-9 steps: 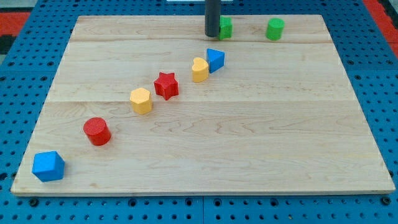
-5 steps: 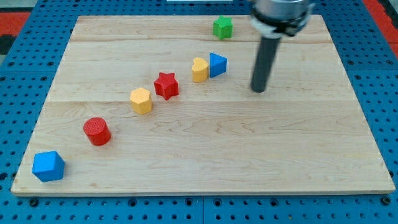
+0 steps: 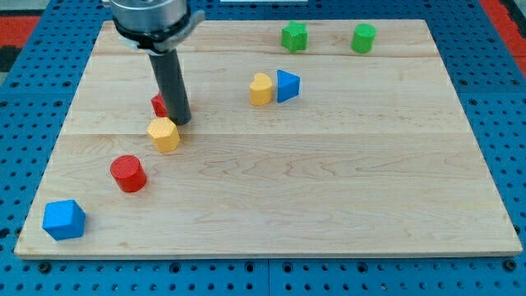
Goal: Push red star above yellow hexagon
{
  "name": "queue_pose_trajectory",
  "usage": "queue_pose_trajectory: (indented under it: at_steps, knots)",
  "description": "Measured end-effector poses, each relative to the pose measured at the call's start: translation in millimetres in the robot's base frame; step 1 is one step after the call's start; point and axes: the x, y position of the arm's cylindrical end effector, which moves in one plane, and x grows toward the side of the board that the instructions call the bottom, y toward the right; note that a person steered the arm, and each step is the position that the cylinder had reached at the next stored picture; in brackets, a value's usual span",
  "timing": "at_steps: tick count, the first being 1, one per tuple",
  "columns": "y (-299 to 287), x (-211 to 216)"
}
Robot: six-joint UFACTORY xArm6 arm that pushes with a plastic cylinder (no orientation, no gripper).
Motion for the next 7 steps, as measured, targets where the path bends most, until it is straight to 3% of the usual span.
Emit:
queue_pose_trajectory:
  at_steps: [1, 3, 5, 7]
  knots:
    - [-1, -39]
    - [-36, -26]
    - [-47, -111]
    - [-133, -133]
